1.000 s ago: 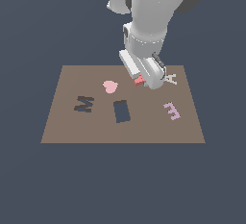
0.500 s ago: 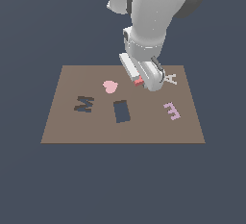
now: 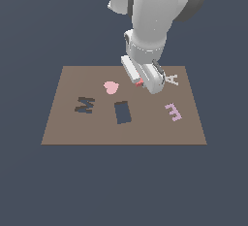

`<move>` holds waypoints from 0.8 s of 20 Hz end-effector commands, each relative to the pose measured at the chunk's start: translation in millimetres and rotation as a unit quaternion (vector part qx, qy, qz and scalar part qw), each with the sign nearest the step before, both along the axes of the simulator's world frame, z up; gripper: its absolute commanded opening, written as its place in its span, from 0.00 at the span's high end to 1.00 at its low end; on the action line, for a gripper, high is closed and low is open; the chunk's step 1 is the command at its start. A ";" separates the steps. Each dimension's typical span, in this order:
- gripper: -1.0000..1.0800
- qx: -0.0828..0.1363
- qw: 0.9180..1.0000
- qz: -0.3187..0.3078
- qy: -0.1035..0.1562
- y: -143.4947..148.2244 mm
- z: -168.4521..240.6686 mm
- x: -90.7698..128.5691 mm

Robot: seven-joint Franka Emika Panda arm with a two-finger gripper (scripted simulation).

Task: Insert a designated object into the corresponding slot on a board.

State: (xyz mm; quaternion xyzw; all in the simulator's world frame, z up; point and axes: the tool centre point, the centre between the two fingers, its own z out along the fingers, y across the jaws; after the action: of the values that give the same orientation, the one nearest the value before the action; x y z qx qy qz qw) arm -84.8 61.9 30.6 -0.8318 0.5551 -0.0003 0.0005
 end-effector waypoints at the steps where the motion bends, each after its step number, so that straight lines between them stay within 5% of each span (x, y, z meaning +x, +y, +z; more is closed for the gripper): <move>1: 1.00 0.000 1.000 0.000 0.001 -0.2 -0.7 -0.4; 16: 1.00 0.000 1.000 -0.013 0.001 -8.5 3.2 7.8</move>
State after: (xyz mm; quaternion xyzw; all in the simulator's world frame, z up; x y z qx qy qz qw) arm -80.1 57.0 33.4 -0.8273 0.5617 0.0004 -0.0002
